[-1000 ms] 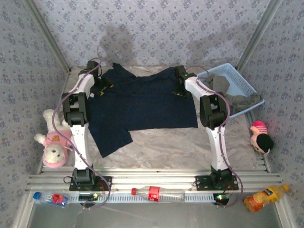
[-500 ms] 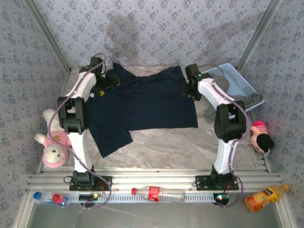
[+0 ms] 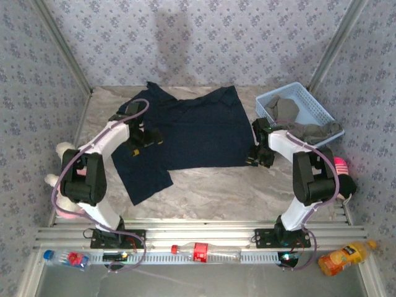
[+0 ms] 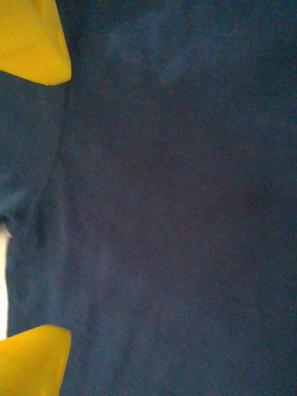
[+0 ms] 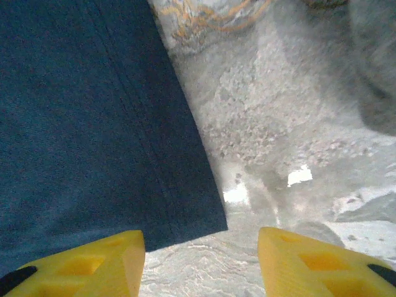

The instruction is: Fold and stack the mixed laundry pile

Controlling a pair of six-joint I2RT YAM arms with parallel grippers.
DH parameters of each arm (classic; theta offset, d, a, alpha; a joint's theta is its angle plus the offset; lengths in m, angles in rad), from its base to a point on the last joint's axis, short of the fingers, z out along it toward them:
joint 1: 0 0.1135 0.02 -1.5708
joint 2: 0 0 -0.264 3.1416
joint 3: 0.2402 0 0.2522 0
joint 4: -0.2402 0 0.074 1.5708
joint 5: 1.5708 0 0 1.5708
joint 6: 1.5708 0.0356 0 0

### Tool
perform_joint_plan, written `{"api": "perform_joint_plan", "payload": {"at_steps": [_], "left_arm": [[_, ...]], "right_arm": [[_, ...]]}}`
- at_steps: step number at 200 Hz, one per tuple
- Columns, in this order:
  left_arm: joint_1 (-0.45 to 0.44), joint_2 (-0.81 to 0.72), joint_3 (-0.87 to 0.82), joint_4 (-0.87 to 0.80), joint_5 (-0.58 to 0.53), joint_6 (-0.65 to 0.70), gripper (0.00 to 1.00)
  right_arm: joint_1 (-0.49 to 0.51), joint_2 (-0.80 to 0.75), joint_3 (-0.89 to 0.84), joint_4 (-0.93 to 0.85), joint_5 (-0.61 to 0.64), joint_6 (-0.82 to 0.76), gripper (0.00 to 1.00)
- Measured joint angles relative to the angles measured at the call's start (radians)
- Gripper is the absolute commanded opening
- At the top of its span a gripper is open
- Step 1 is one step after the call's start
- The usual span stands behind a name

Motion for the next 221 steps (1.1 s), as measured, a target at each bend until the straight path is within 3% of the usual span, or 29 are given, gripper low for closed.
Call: {"api": "perform_joint_plan", "payload": {"at_steps": [65,111,185,221], "left_arm": [[-0.002,-0.252,-0.212,-0.056,-0.045,-0.033,1.0],[-0.048,-0.431,-0.4,-0.125,-0.056,-0.114,0.9],[-0.179,-0.512,-0.584,-0.151,-0.082,-0.283,0.76],[-0.19,-0.512,-0.634,-0.137,-0.101,-0.325,0.7]], "right_arm": [[-0.048,0.054,-0.002,0.105,-0.051,-0.021,0.21],[-0.053,0.047,-0.012,0.108,-0.037,-0.019,0.0],[-0.029,0.046,-0.012,0.136,-0.038,-0.015,0.0],[0.003,0.046,-0.011,0.146,-0.044,-0.015,0.0]]}}
